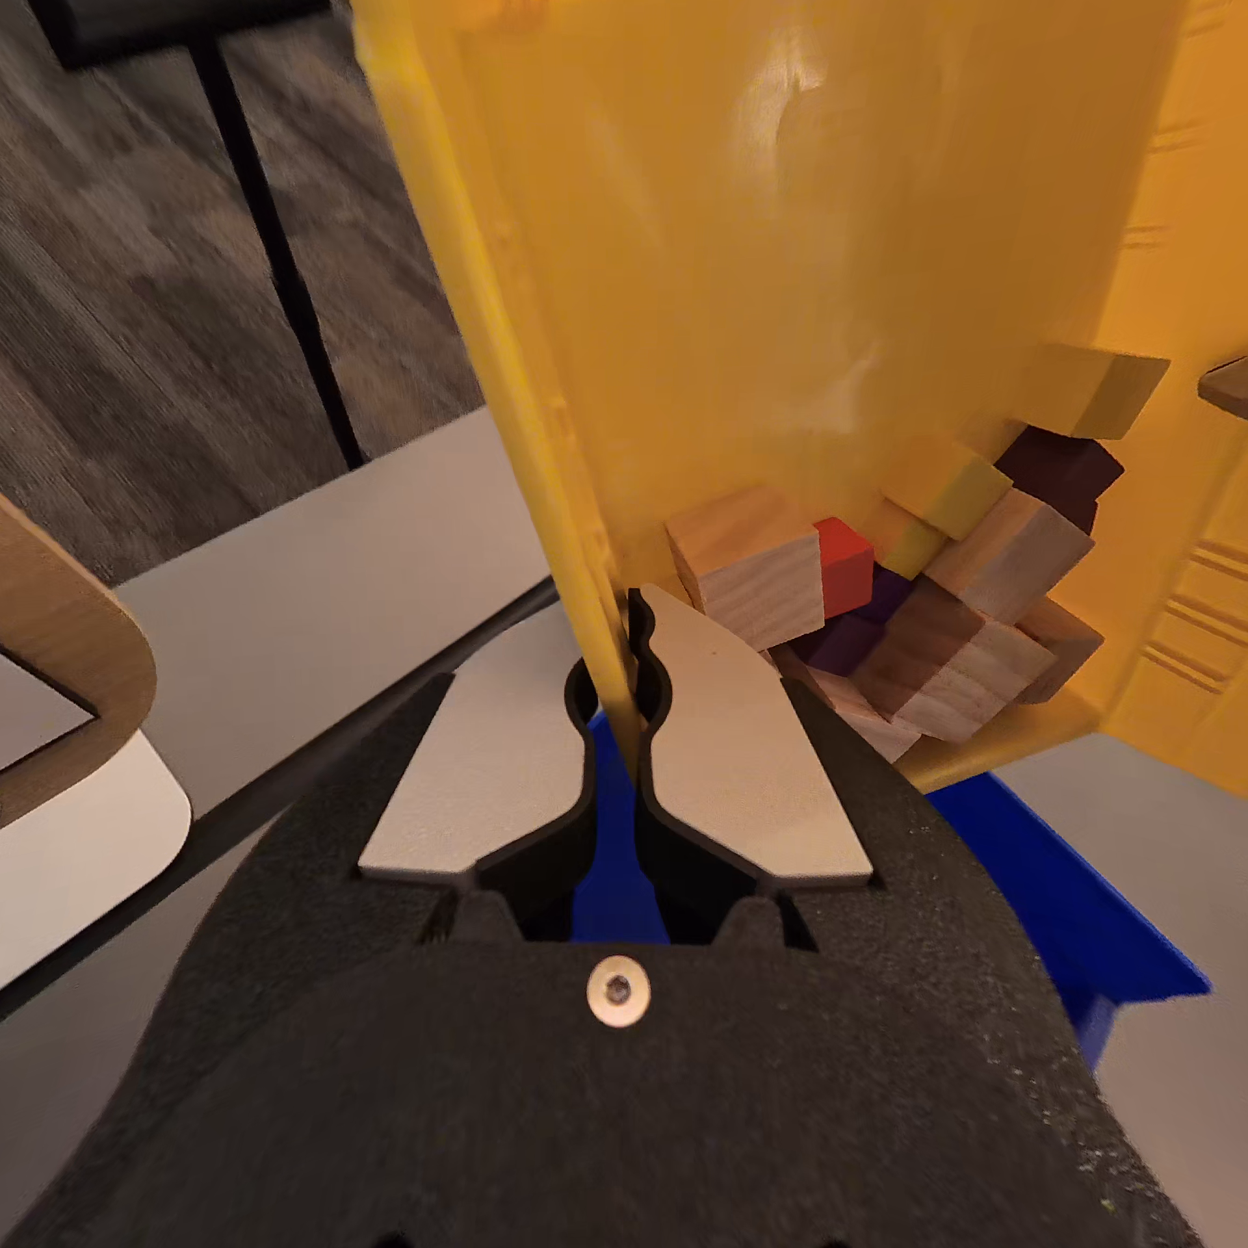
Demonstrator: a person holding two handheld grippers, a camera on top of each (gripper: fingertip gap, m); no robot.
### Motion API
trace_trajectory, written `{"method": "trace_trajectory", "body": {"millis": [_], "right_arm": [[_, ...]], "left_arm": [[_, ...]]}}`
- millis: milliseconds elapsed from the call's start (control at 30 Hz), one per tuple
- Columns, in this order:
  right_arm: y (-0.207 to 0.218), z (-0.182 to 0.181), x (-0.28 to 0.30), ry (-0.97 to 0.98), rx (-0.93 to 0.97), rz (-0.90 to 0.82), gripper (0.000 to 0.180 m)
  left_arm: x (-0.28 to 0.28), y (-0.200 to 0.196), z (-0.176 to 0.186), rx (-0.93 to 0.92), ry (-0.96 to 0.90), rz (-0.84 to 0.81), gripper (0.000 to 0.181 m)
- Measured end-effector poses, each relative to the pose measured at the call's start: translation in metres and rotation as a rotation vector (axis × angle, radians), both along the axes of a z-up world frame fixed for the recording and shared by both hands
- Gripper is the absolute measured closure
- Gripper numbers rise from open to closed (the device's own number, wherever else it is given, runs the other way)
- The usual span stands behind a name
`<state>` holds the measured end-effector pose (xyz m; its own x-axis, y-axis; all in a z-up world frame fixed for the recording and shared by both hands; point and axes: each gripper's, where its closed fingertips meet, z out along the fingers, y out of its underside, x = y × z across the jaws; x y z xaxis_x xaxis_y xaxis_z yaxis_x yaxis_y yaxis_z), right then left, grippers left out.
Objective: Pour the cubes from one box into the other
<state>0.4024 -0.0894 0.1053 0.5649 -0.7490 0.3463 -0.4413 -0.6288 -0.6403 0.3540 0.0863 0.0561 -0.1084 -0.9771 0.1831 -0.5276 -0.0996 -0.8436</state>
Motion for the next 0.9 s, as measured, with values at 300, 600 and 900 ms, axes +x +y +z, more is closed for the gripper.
{"method": "trace_trajectory", "body": {"millis": [300, 600, 900], "right_arm": [[0.012, 0.016, -0.017, -0.222, -0.033, 0.062, 0.172], [0.020, 0.024, -0.029, -0.295, -0.044, 0.089, 0.171], [0.029, 0.041, -0.045, -0.432, -0.023, 0.123, 0.171]], "left_arm": [[-0.011, 0.006, -0.001, -0.049, -0.208, 0.042, 0.175], [-0.021, 0.013, 0.002, -0.063, -0.287, 0.061, 0.176], [-0.032, 0.021, 0.016, -0.051, -0.413, 0.080, 0.176]]}}
